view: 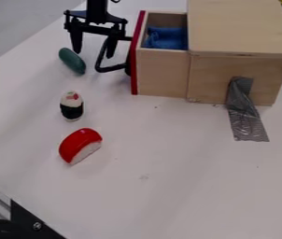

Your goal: Close the drawer

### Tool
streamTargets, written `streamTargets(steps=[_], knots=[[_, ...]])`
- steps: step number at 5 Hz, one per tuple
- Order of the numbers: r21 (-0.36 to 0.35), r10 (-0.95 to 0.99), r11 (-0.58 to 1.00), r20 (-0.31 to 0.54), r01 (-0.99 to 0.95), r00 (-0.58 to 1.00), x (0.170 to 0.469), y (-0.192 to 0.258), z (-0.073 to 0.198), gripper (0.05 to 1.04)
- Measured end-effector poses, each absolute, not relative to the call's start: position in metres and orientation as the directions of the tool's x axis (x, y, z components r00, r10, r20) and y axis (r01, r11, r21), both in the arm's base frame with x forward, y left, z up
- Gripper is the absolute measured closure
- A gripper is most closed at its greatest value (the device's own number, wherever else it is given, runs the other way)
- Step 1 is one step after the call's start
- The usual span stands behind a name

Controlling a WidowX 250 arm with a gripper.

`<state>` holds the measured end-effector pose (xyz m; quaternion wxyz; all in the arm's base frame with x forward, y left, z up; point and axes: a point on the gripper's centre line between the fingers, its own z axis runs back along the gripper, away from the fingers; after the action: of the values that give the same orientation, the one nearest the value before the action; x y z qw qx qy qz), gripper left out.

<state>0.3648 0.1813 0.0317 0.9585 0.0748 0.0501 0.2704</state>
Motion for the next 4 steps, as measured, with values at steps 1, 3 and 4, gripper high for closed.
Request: streamTargets(steps=[1, 3, 4], knots=[[0.176, 0.523, 0.847, -0.105, -0.502, 0.846, 0.3596, 0.1776, 0.0133, 0.117], [0.167, 0.535, 0.841, -0.113, -0.515, 0.837, 0.3569, 0.1749, 0.0054, 0.678], [0.165, 0.535, 0.841, -0.110, -0.516, 0.838, 0.3570, 0.1740, 0.0046, 0.766]])
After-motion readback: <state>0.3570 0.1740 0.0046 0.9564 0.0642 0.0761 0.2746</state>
